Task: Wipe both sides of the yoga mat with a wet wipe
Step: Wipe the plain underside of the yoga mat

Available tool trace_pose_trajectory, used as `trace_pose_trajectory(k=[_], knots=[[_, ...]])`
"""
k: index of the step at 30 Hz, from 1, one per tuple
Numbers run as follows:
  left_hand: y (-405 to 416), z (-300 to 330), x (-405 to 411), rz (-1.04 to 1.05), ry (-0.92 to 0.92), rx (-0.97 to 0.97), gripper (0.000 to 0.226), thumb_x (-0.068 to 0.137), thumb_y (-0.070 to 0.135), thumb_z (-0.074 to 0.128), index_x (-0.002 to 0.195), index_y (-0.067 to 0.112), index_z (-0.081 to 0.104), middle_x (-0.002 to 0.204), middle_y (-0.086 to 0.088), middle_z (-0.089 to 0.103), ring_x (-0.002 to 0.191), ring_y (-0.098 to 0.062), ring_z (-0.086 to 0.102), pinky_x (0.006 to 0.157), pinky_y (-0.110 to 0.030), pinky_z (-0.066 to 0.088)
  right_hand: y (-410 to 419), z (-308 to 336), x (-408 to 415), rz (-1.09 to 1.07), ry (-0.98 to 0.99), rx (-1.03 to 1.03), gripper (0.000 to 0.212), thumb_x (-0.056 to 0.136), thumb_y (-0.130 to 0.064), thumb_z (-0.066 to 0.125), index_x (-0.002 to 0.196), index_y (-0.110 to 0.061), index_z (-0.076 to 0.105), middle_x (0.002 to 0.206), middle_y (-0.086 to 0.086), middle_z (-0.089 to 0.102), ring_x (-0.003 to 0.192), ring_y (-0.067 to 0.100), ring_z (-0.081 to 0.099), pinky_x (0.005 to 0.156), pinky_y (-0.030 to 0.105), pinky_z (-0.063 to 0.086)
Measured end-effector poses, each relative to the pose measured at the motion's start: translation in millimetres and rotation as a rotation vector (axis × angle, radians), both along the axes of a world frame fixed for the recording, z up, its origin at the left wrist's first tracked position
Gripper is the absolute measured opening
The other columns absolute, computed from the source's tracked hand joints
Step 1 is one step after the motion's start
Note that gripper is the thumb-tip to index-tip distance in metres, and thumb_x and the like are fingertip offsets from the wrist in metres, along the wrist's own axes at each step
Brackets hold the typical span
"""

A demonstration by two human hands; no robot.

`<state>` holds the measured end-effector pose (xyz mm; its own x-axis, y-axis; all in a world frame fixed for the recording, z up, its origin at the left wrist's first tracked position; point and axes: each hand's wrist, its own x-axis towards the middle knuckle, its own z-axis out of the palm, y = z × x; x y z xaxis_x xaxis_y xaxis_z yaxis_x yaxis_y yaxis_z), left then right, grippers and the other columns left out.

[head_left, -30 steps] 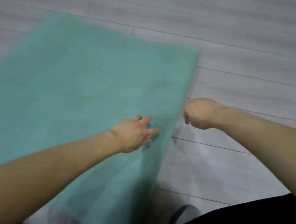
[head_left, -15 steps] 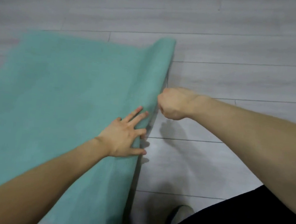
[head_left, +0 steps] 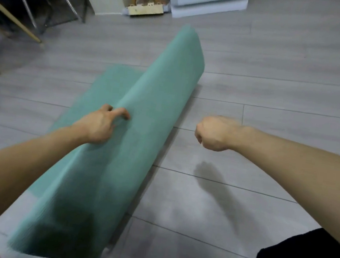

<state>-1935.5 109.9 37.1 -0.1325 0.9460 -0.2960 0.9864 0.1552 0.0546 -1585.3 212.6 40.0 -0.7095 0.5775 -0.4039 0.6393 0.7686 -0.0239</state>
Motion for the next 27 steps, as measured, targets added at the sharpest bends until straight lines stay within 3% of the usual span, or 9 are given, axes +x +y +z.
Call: trace_pose_trajectory(k=[2, 6, 11, 13, 16, 19, 22, 24, 27], knots=[[-4.4, 12.0, -19.6, 0.046, -0.025, 0.026, 0.053, 0.096, 0.010, 0.051, 0.137, 0.043, 0.047, 0.120, -0.012, 0.049, 0.094, -0.038, 0.063, 0.095, -0.042, 0.048, -5.3, 12.1, -20.0, 0.001, 0.025, 0.018, 0.031, 0.089, -0.009, 0.054, 0.110, -0.016, 0.076, 0.111, 0.013, 0.071, 0.100, 0.037, 0.069, 0.079, 0.035, 0.057], [-10.8, 18.0, -45.6, 0.074, -0.111, 0.023, 0.043, 0.092, 0.035, 0.069, 0.127, 0.047, 0.048, 0.099, -0.010, 0.065, 0.085, -0.031, 0.063, 0.082, -0.034, 0.046, -19.5, 41.0, -70.4, 0.008, 0.109, 0.070, 0.027, 0.088, -0.011, 0.058, 0.107, -0.014, 0.076, 0.107, 0.014, 0.073, 0.096, 0.037, 0.068, 0.069, 0.030, 0.044], [18.1, 2.3, -37.5, -0.013, -0.262, -0.041, 0.047, 0.081, 0.037, 0.082, 0.120, 0.040, 0.056, 0.106, 0.000, 0.068, 0.092, -0.024, 0.064, 0.082, -0.031, 0.048, -44.5, 44.9, -107.9, -0.079, 0.256, 0.106, 0.030, 0.086, -0.028, 0.047, 0.088, -0.009, 0.070, 0.096, 0.019, 0.073, 0.090, 0.039, 0.071, 0.071, 0.036, 0.051], [37.7, 6.7, -14.8, -0.016, -0.357, 0.022, 0.047, 0.070, 0.039, 0.076, 0.115, 0.036, 0.061, 0.109, 0.003, 0.069, 0.096, -0.024, 0.065, 0.086, -0.032, 0.050, -64.5, 43.9, -111.2, -0.193, 0.341, 0.013, 0.041, 0.086, -0.036, 0.034, 0.077, -0.008, 0.062, 0.091, 0.023, 0.072, 0.087, 0.039, 0.070, 0.073, 0.039, 0.053], [60.8, 28.8, 35.2, -0.077, -0.428, 0.020, 0.043, 0.066, 0.033, 0.070, 0.109, 0.033, 0.063, 0.112, -0.003, 0.070, 0.104, -0.027, 0.064, 0.093, -0.035, 0.050, -105.1, 52.6, -110.4, -0.398, 0.442, -0.208, 0.043, 0.092, -0.036, 0.035, 0.081, -0.009, 0.066, 0.093, 0.021, 0.072, 0.090, 0.040, 0.068, 0.078, 0.044, 0.051], [73.6, 65.6, 87.9, -0.138, -0.413, -0.007, 0.039, 0.072, 0.017, 0.075, 0.109, 0.028, 0.064, 0.111, -0.010, 0.066, 0.106, -0.033, 0.062, 0.095, -0.036, 0.048, -141.3, 73.7, -86.6, -0.751, 0.498, -0.340, 0.041, 0.100, -0.048, 0.048, 0.074, -0.017, 0.056, 0.084, 0.014, 0.070, 0.087, 0.037, 0.065, 0.075, 0.041, 0.047], [82.7, 122.3, 124.4, -0.087, -0.388, 0.046, 0.038, 0.073, 0.010, 0.071, 0.107, 0.026, 0.064, 0.108, -0.009, 0.064, 0.100, -0.035, 0.063, 0.088, -0.036, 0.048, -181.0, 125.4, -48.1, -1.055, 0.457, -0.392, 0.065, 0.091, -0.077, 0.052, 0.066, -0.017, 0.053, 0.066, 0.001, 0.062, 0.074, 0.028, 0.063, 0.068, 0.039, 0.049], [88.4, 168.7, 142.6, -0.041, -0.374, 0.095, 0.038, 0.074, 0.009, 0.069, 0.108, 0.026, 0.064, 0.107, -0.010, 0.063, 0.098, -0.037, 0.064, 0.085, -0.037, 0.049, -205.5, 172.1, -32.3, -1.082, 0.389, -0.417, 0.072, 0.082, -0.089, 0.046, 0.071, -0.019, 0.059, 0.069, -0.003, 0.064, 0.071, 0.021, 0.064, 0.066, 0.038, 0.055], [92.7, 249.8, 183.3, -0.010, -0.388, 0.121, 0.041, 0.076, 0.007, 0.065, 0.113, 0.024, 0.062, 0.113, -0.010, 0.061, 0.098, -0.038, 0.063, 0.086, -0.038, 0.049, -227.2, 256.1, -18.7, -1.108, 0.342, -0.523, 0.075, 0.081, -0.091, 0.043, 0.079, -0.019, 0.064, 0.083, -0.002, 0.066, 0.080, 0.022, 0.065, 0.074, 0.040, 0.059]])
